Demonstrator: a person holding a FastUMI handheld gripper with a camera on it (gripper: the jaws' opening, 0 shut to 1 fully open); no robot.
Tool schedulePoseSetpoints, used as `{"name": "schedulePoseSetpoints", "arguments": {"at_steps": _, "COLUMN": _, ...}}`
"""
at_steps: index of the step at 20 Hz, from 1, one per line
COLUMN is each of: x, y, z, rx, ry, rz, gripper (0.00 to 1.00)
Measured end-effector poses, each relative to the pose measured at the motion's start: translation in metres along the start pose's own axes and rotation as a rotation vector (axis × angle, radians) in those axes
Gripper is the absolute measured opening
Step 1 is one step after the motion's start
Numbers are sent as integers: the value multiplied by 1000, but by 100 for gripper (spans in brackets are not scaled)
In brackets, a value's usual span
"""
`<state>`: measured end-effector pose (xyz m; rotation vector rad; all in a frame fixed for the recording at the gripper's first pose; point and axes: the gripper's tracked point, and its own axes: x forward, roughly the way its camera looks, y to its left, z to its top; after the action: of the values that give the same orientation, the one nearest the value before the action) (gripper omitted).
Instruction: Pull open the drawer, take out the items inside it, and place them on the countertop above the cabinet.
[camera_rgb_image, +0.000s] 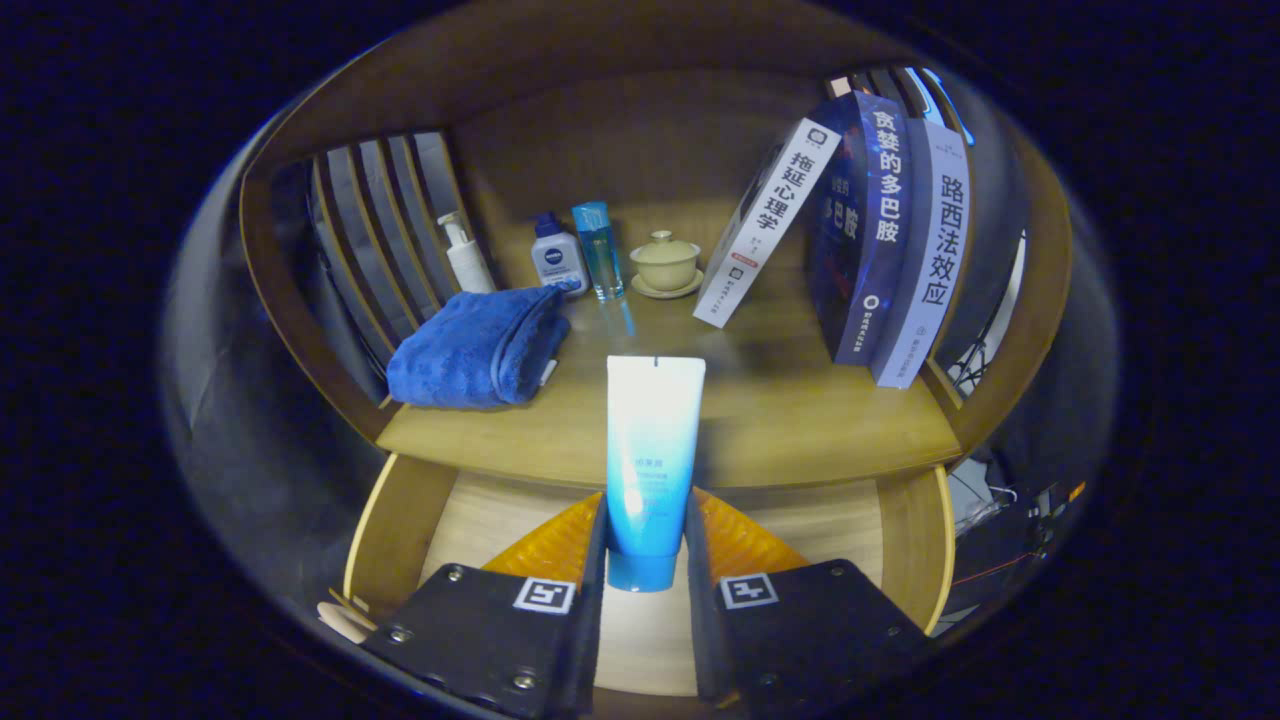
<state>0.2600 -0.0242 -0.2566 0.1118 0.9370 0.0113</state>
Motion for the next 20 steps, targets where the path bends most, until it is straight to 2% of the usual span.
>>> {"name": "schedulePoseSetpoints", "arguments": {"at_steps": 9, "x": 42, "y": -21, "z": 2, "rx": 52, "ry": 63, "rz": -62, "gripper": 38}}
{"name": "schedulePoseSetpoints", "arguments": {"at_steps": 12, "x": 47, "y": -19, "z": 13, "rx": 82, "ry": 55, "rz": -48, "gripper": 38}}
{"name": "schedulePoseSetpoints", "arguments": {"at_steps": 17, "x": 58, "y": -29, "z": 23, "rx": 113, "ry": 19, "rz": -76, "gripper": 38}}
{"name": "schedulePoseSetpoints", "arguments": {"at_steps": 20, "x": 62, "y": -29, "z": 24, "rx": 93, "ry": 2, "rz": -84, "gripper": 38}}
